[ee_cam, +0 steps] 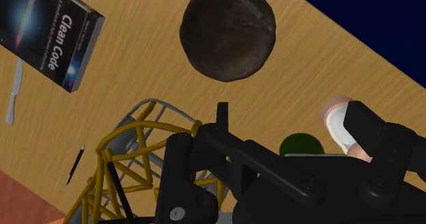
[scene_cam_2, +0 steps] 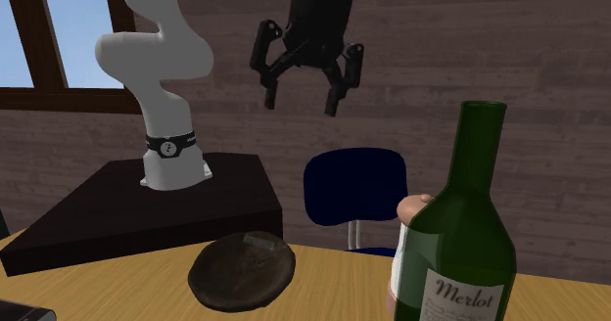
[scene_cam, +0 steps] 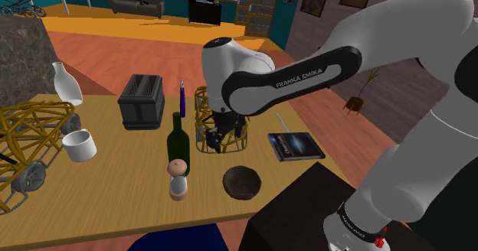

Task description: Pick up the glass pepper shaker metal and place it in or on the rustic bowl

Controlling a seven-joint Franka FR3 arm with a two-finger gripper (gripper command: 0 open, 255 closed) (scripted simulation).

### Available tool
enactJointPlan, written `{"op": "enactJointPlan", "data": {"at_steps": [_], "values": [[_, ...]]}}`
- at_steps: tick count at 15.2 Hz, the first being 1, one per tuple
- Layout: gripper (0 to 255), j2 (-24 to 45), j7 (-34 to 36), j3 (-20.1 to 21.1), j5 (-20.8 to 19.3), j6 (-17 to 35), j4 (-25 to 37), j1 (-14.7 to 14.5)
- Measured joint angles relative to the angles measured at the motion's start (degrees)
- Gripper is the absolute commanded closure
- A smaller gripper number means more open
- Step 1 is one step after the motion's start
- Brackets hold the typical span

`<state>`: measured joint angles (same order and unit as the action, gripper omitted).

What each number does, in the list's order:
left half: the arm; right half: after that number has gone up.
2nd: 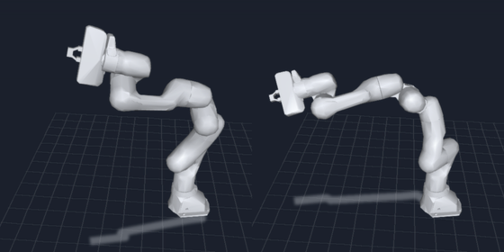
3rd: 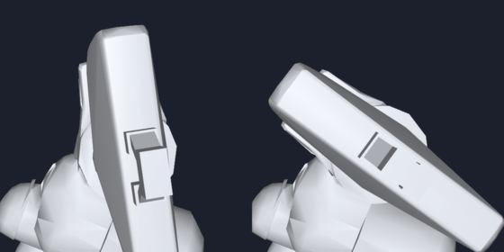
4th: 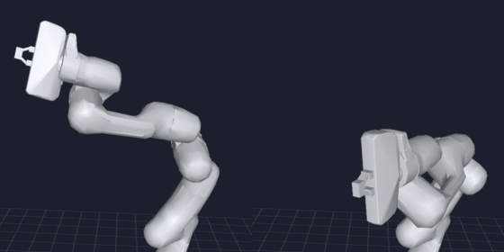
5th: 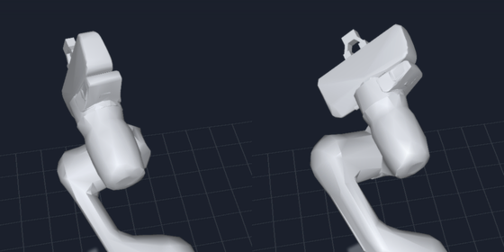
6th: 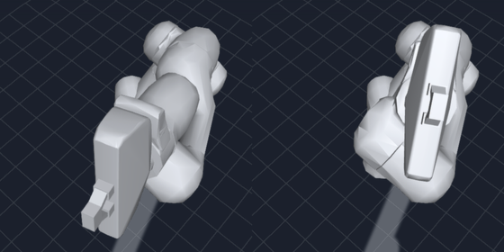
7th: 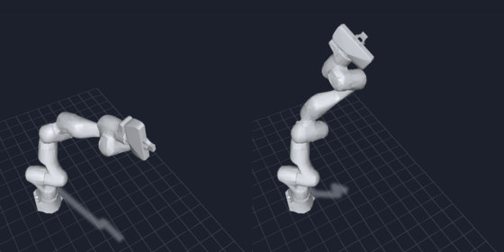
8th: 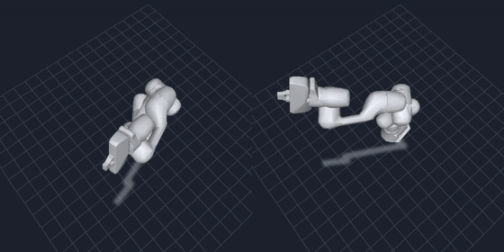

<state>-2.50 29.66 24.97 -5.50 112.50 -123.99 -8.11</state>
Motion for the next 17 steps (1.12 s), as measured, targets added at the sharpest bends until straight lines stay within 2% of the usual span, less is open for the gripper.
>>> {"op": "enactJointPlan", "data": {"at_steps": [8, 14, 17], "values": [[0, 18.45, 11.71, 1.85, -10.68, 1.18, 14.18, -5.10], [0, 32.40, 17.78, 0.43, -17.47, -1.46, 28.60, -11.87], [0, 34.62, 18.57, -0.15, -18.60, -0.48, 29.60, -12.64]]}}
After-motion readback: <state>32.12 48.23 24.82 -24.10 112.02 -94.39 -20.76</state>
